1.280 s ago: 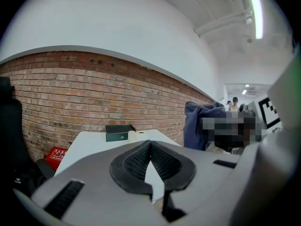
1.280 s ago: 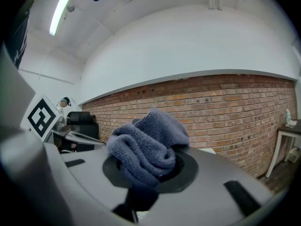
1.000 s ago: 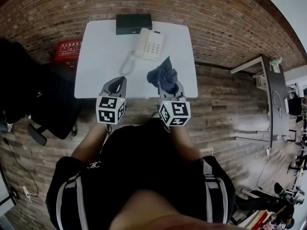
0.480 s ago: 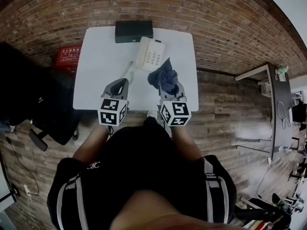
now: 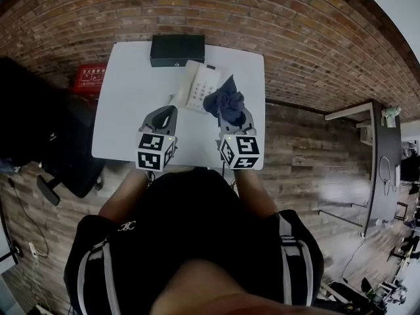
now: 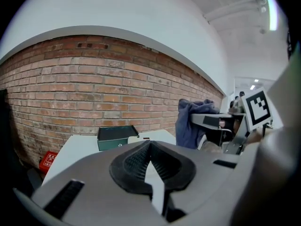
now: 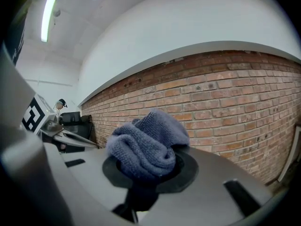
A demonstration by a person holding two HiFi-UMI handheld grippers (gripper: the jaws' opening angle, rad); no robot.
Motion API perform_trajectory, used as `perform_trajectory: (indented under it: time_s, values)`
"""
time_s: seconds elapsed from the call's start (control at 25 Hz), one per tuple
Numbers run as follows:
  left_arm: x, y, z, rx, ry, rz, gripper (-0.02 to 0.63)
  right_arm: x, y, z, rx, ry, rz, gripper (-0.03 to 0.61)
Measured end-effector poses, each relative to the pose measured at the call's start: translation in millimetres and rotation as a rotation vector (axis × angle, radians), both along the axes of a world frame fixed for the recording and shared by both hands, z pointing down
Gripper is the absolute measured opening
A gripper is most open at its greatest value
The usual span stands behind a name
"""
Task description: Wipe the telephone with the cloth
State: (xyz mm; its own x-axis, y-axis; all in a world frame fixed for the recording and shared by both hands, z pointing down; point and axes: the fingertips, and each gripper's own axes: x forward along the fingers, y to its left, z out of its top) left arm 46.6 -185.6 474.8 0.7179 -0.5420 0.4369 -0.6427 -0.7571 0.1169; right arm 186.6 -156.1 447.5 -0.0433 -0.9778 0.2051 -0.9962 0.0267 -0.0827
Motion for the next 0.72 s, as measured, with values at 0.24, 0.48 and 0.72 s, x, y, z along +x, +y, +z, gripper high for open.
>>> perform_trajectory:
  time_s: [0.24,0.48,0.72]
  values:
    - [19,-12,4,-0.015,-0.033,-0.057,-0.006,28,-24,7,-0.013,-0.018,-0.056,0.06]
    - [31,-23,10,-0.034,-0.078,-0.126,-0.006,54,-49,22,-0.029,-0.053,-0.108,0.06]
    - [27,-31,16,-0.043,-0.079,-0.166,-0.006,62,-81,38,-0.052,-0.051,-0.137,0.06]
